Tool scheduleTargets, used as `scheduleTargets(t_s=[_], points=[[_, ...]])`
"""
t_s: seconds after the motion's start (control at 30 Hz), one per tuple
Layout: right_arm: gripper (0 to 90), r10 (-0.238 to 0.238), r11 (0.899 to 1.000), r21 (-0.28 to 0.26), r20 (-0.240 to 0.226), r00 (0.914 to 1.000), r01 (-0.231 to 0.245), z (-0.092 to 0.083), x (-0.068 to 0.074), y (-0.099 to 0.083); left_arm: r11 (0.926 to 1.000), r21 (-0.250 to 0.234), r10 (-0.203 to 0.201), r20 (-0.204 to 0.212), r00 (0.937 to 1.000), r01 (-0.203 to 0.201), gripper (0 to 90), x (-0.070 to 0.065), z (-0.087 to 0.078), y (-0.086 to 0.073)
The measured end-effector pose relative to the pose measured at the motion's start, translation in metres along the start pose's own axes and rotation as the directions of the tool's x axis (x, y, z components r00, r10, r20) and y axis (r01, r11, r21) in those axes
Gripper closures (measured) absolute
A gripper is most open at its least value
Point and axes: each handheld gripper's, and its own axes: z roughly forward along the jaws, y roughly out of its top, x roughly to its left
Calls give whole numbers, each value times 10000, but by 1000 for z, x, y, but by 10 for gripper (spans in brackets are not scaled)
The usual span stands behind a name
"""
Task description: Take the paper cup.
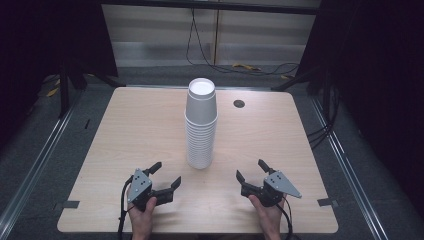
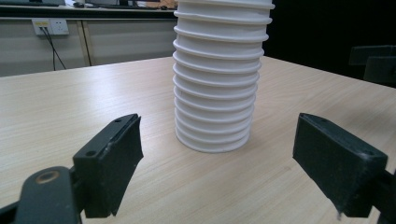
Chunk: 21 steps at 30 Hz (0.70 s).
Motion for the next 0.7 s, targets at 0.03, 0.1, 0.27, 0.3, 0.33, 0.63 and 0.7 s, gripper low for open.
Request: scheduleTargets(t_s=[0.03,0.1,0.27,0.3,0.33,0.63,0.7], points=[[132,0,10000,0,0,10000,0,0,0,0,10000,0,0,0,10000,0,156,0,0,0],[133,-21,10000,9,-206,9998,21,0,2,3,10000,-11,-35,-14,10000,35,154,0,0,0],[140,57,9998,168,-621,9981,-47,0,8,8,9999,-35,-148,39,9999,148,155,0,0,0],[140,134,9997,219,-655,9978,-120,1,9,10,9999,-43,-122,28,9999,122,155,0,0,0],[140,92,9997,219,-722,9973,-76,2,9,11,9999,-68,-130,29,9999,130,154,0,0,0],[145,286,9993,264,-1496,9883,-250,8,8,24,10000,-83,-31,138,9999,32,155,0,0,0],[150,144,9997,214,-1624,9866,-111,9,9,28,10000,-44,-22,118,9999,23,155,0,0,0]])
